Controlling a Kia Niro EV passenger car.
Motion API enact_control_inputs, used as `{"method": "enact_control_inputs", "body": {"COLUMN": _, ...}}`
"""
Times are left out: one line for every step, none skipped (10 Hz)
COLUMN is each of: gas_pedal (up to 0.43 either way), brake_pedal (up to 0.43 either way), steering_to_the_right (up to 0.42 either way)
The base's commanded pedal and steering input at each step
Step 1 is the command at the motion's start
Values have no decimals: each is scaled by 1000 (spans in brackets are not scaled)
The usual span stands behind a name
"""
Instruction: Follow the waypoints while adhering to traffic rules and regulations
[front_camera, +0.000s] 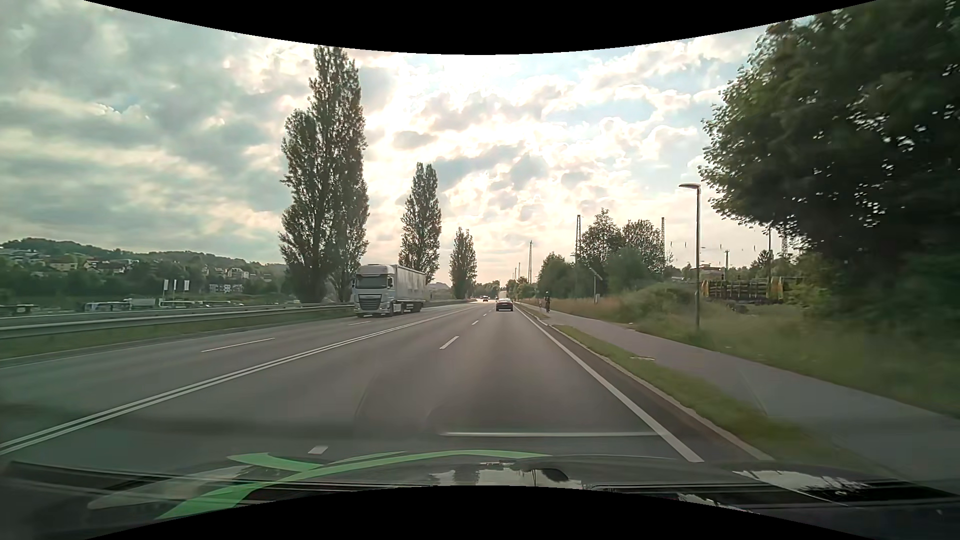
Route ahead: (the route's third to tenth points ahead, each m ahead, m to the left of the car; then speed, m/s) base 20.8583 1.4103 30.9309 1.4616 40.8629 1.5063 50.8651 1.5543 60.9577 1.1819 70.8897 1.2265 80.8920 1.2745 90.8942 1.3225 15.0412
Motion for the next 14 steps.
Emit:
{"method": "enact_control_inputs", "body": {"gas_pedal": 260, "brake_pedal": 0, "steering_to_the_right": 0}}
{"method": "enact_control_inputs", "body": {"gas_pedal": 209, "brake_pedal": 0, "steering_to_the_right": 0}}
{"method": "enact_control_inputs", "body": {"gas_pedal": 189, "brake_pedal": 0, "steering_to_the_right": 0}}
{"method": "enact_control_inputs", "body": {"gas_pedal": 189, "brake_pedal": 0, "steering_to_the_right": 0}}
{"method": "enact_control_inputs", "body": {"gas_pedal": 150, "brake_pedal": 0, "steering_to_the_right": 0}}
{"method": "enact_control_inputs", "body": {"gas_pedal": 150, "brake_pedal": 0, "steering_to_the_right": 0}}
{"method": "enact_control_inputs", "body": {"gas_pedal": 150, "brake_pedal": 0, "steering_to_the_right": 0}}
{"method": "enact_control_inputs", "body": {"gas_pedal": 150, "brake_pedal": 0, "steering_to_the_right": 0}}
{"method": "enact_control_inputs", "body": {"gas_pedal": 150, "brake_pedal": 0, "steering_to_the_right": 0}}
{"method": "enact_control_inputs", "body": {"gas_pedal": 150, "brake_pedal": 0, "steering_to_the_right": 0}}
{"method": "enact_control_inputs", "body": {"gas_pedal": 150, "brake_pedal": 0, "steering_to_the_right": 0}}
{"method": "enact_control_inputs", "body": {"gas_pedal": 150, "brake_pedal": 0, "steering_to_the_right": 0}}
{"method": "enact_control_inputs", "body": {"gas_pedal": 150, "brake_pedal": 0, "steering_to_the_right": 1}}
{"method": "enact_control_inputs", "body": {"gas_pedal": 150, "brake_pedal": 0, "steering_to_the_right": 0}}
